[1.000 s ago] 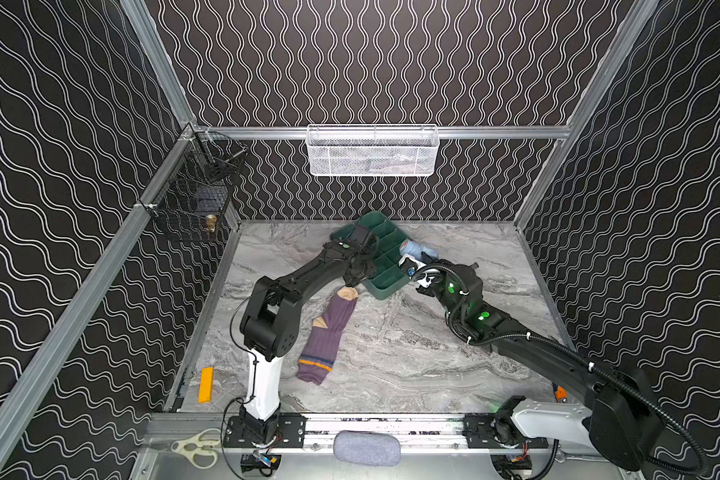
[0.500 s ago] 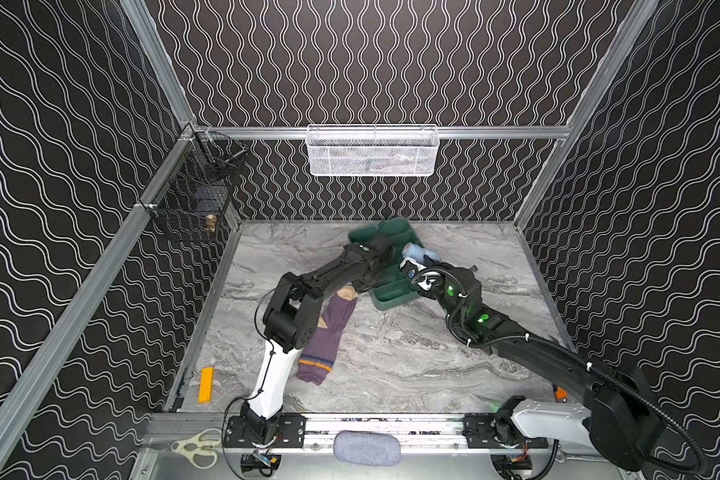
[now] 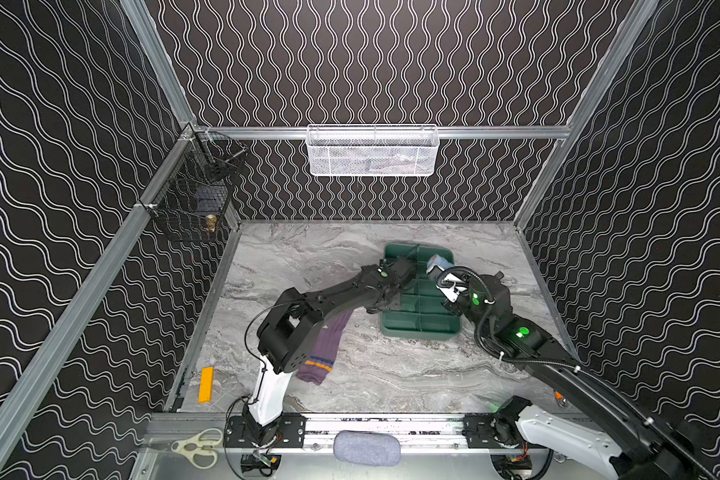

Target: Roll the socks

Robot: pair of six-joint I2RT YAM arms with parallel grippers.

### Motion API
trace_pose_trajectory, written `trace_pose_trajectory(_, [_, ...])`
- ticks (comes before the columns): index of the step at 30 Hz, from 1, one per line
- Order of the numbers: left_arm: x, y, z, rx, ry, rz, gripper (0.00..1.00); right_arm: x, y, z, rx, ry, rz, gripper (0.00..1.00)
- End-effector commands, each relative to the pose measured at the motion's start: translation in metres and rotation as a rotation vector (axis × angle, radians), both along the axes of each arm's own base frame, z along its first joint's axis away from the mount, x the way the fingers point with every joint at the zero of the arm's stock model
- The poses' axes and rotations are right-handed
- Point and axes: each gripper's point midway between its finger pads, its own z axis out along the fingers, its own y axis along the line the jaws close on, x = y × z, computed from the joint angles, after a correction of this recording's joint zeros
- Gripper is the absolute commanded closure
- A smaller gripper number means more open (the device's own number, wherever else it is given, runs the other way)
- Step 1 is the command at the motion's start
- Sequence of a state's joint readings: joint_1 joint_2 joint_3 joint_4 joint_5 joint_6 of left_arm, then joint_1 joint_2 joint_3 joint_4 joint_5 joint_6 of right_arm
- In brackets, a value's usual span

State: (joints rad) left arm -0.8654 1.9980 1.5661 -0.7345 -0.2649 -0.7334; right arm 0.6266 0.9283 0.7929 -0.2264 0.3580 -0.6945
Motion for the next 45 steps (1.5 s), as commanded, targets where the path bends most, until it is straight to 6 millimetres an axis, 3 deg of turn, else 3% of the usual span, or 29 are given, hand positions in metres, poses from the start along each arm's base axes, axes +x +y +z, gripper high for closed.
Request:
trace_pose_trajectory(1, [-0.013,0.007,-0.001,0.039,-0.026,-0.033,1.0,-0.041,-0.004,-0.038,-0.002,0.232,0.062,1.0])
trace_pose_trajectory(7, [-0.033,0.006,-0.015,-0.045,0.026,0.013,1.0,-0.092,-0.021,-0.085,-0.116,0.488,0.113,1.0])
trace_pose_trajectory(10, [-0.04,0.005,-0.015,-0.072,0.032,0.042,1.0,-0.103,-0.038,-0.107,-0.217,0.532,0.096,1.0])
trace_pose_trajectory(14, [-0.048,0.005,-0.013,-0.094,0.02,0.07,1.0,-0.098,-0.039,-0.117,-0.297,0.498,0.132,1.0])
trace_pose_trajectory(17, [-0.055,0.002,-0.012,-0.089,0.021,0.062,1.0,-0.086,-0.032,-0.109,-0.307,0.433,0.148,1.0])
trace_pose_trajectory(22, [-0.067,-0.003,-0.015,-0.117,0.032,0.058,0.81,-0.055,-0.031,-0.085,-0.398,0.264,0.135,1.0])
trace_pose_trajectory(27, [-0.069,-0.005,-0.012,-0.128,0.028,0.061,0.59,-0.053,-0.02,-0.087,-0.462,0.22,0.236,1.0])
trace_pose_trajectory(32, [-0.062,-0.007,0.018,-0.162,-0.035,0.046,0.42,-0.058,-0.002,-0.097,-0.437,0.147,0.366,1.0])
trace_pose_trajectory(36, [-0.056,-0.004,0.067,-0.224,-0.137,0.016,0.27,-0.05,0.01,-0.096,-0.411,0.069,0.396,1.0])
trace_pose_trajectory(40, [-0.051,0.022,0.123,-0.258,-0.305,0.028,0.12,-0.051,0.015,-0.112,-0.451,0.137,0.435,1.0])
trace_pose_trajectory(43, [-0.049,0.043,0.146,-0.258,-0.39,0.051,0.09,-0.058,0.012,-0.133,-0.511,0.199,0.486,1.0])
trace_pose_trajectory(45, [-0.048,0.053,0.149,-0.252,-0.413,0.064,0.08,-0.063,0.009,-0.146,-0.53,0.241,0.505,1.0])
